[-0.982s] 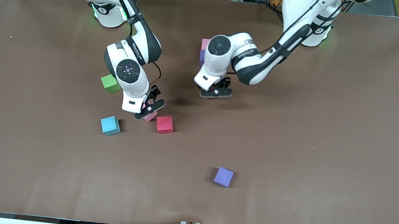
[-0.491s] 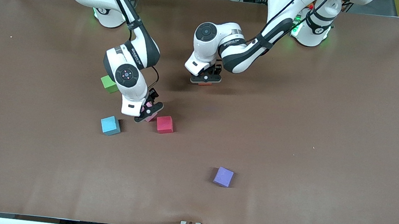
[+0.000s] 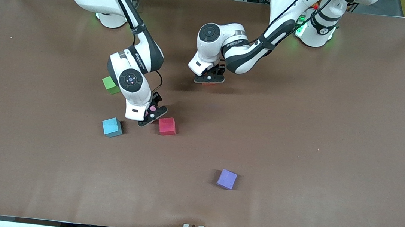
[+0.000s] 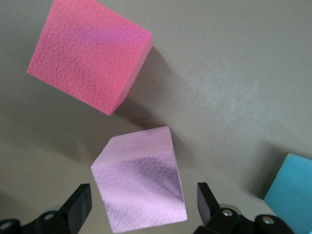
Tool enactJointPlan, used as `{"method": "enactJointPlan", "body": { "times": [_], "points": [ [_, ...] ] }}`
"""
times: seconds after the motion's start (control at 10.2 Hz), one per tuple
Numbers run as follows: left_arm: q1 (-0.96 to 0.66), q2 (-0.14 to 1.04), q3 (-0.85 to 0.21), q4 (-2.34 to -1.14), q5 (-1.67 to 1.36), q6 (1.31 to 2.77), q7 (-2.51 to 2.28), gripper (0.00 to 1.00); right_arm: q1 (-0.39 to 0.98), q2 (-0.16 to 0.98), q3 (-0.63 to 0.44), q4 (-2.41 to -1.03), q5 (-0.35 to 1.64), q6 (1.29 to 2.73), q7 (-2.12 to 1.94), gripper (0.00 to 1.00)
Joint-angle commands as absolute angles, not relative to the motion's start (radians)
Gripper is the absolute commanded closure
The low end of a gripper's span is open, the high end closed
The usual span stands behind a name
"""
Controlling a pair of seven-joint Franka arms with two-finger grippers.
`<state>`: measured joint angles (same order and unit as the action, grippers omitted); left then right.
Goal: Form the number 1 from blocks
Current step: 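Place the orange block by the purple while the right gripper grips pink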
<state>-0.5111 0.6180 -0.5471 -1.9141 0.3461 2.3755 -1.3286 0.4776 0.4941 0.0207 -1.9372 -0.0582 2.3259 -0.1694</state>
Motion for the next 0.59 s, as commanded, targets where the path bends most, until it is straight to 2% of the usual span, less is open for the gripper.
{"method": "enactJointPlan", "body": {
  "times": [0.0, 0.1, 0.2, 0.29, 0.39, 0.49],
  "points": [
    [-0.525, 0.594, -0.552, -1.956, 0.334, 2.401, -1.333, 1.0, 0.477, 0.528, 0.026, -1.914, -0.067, 2.344, -0.179, 0.13],
    [-0.526, 0.594, -0.552, -1.962, 0.334, 2.402, -1.333, 1.0, 0.479, 0.534, 0.025, -1.916, -0.069, 2.361, -0.179, 0.18],
    [-0.526, 0.592, -0.554, -1.967, 0.336, 2.402, -1.333, 1.0, 0.482, 0.538, 0.026, -1.916, -0.069, 2.362, -0.179, 0.33],
    [-0.525, 0.592, -0.566, -1.976, 0.336, 2.402, -1.333, 1.0, 0.489, 0.538, 0.026, -1.916, -0.069, 2.358, -0.176, 0.52],
    [-0.525, 0.591, -0.568, -1.98, 0.336, 2.402, -1.333, 1.0, 0.5, 0.537, 0.025, -1.914, -0.075, 2.355, -0.175, 0.84],
    [-0.525, 0.585, -0.568, -1.986, 0.337, 2.402, -1.333, 1.0, 0.5, 0.531, 0.025, -1.91, -0.075, 2.341, -0.173, 0.97]
  ]
}}
